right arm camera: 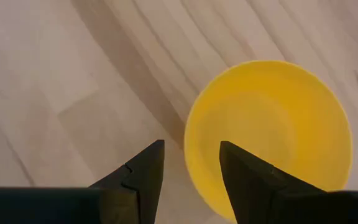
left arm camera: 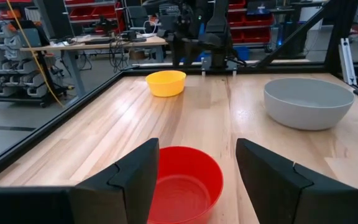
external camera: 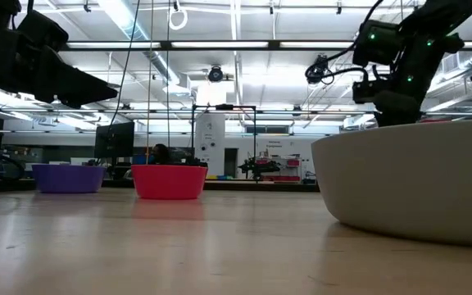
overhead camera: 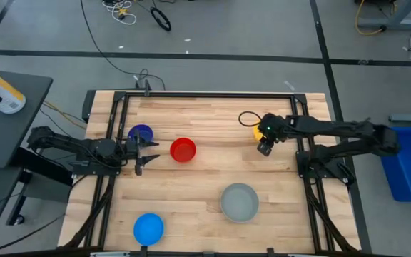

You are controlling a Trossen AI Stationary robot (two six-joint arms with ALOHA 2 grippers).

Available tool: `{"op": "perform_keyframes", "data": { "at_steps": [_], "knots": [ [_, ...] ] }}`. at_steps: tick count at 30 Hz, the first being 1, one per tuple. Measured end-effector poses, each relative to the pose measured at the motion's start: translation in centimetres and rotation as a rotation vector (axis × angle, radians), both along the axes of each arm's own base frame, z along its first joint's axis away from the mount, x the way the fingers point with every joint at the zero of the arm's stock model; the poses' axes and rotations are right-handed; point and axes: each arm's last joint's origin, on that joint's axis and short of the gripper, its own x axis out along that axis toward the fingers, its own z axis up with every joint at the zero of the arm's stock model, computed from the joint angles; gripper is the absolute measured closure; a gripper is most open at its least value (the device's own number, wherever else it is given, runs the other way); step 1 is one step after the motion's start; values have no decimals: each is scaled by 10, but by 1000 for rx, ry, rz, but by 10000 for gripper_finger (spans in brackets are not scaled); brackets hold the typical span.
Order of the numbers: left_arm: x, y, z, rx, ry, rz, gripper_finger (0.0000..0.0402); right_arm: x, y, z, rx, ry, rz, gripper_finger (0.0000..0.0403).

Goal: Nest bowls inside each other
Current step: Stack the yellow bowl on the gray bowl

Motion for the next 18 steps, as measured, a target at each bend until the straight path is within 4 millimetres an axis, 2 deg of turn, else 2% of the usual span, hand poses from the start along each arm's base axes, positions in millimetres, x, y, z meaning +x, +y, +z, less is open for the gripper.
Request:
{"op": "perform_keyframes", "data": {
  "at_steps": [7, 18],
  "knots": [
    [0, 0, 0, 0, 0, 0, 180, 7, -8, -11, 43, 19, 23, 243],
    [0, 0, -1, -6, 6, 1, 180, 26, -15, -17, -30, -53, 100, 256]
  ]
}}
